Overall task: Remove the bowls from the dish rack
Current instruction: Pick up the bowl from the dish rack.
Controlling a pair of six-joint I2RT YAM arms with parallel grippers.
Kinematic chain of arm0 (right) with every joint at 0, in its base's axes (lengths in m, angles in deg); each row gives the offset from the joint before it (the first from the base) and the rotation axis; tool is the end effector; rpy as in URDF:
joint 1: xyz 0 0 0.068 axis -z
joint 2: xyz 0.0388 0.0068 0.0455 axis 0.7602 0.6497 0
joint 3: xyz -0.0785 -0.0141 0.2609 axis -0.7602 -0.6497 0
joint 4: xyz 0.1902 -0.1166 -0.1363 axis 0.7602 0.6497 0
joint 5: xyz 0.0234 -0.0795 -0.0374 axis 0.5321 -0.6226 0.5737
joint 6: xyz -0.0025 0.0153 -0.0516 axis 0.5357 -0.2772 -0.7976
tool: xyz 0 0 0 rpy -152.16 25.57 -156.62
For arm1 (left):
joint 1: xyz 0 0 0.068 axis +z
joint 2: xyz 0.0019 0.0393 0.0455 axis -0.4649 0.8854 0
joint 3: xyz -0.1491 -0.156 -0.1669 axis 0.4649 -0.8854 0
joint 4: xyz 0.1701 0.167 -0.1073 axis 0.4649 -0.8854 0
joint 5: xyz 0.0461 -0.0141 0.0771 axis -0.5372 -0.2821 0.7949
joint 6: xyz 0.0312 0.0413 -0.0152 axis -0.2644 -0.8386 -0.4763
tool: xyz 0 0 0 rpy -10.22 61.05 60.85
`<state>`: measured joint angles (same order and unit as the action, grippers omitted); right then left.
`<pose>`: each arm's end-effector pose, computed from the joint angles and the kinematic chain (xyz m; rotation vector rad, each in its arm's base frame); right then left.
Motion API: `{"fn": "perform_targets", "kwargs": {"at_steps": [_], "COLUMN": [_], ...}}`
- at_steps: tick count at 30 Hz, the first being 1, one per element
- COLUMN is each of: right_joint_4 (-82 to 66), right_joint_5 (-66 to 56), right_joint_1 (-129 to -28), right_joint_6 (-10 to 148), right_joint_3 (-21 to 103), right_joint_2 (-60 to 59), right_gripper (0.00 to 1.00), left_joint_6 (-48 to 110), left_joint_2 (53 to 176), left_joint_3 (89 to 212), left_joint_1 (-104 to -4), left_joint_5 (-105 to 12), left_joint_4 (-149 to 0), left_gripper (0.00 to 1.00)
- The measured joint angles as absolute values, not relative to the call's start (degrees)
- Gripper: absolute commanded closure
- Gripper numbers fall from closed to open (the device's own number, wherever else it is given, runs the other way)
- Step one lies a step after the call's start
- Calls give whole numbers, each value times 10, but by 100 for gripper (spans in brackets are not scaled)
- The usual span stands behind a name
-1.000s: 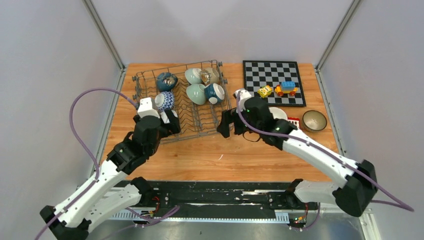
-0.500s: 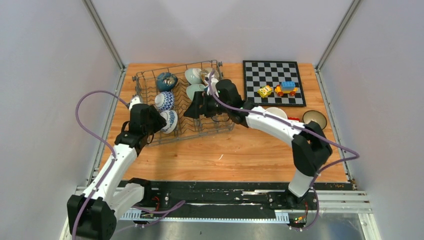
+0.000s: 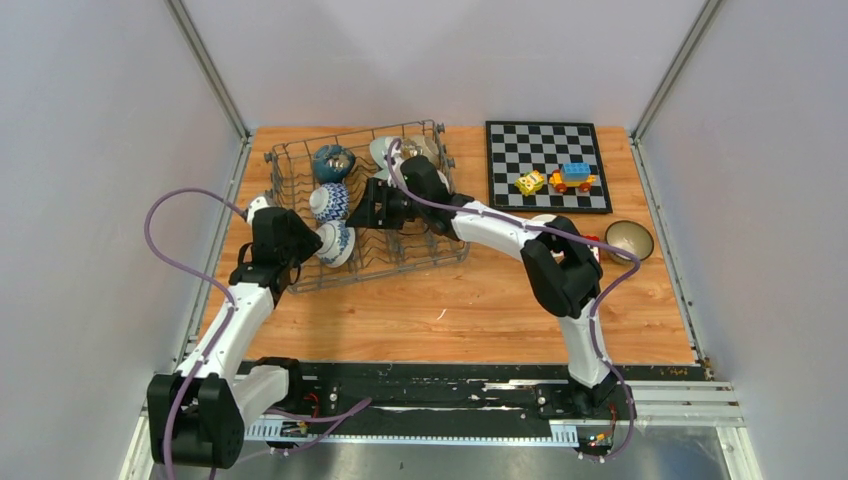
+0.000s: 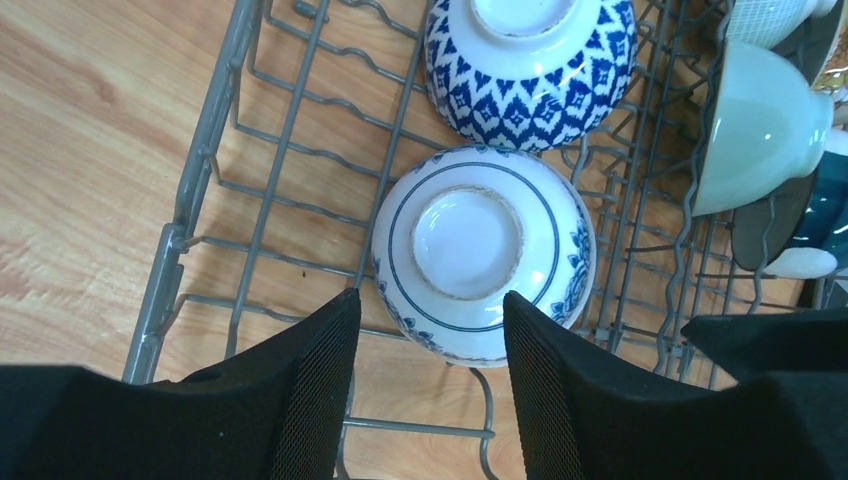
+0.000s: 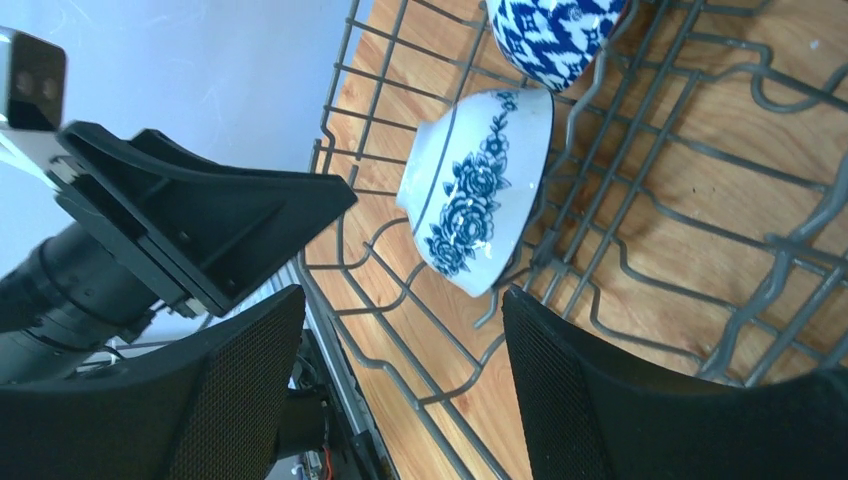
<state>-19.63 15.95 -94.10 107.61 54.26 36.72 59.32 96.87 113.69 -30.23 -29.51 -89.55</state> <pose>0.3347 0.3546 0.2486 -0.3872 2.1213 1.4806 0.2173 -0.0042 0.2366 -0.7784 2.0478 -0.2499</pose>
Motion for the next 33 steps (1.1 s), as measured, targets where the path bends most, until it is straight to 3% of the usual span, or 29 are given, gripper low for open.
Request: {"fn": "perform_targets", "kwargs": {"at_steps": [9, 14, 33], "right_joint_4": [-193, -191, -210], "right_joint_5": [164, 165, 202], "right_joint_1": [-941, -941, -941], "right_joint_6": [1093, 1108, 1155], "right_joint_3": [597, 606, 634], "right_joint_2": [418, 445, 494], "right_gripper": [31, 34, 50], "left_joint_6": [593, 593, 594], "left_joint_2": [979, 973, 997], "left_joint_3": [1114, 1107, 1097], "left_joint_1": [-301, -300, -297], "left_joint_5": [-293, -273, -280], "left_joint_4": [-881, -880, -863], "left_gripper": [48, 55, 62]}}
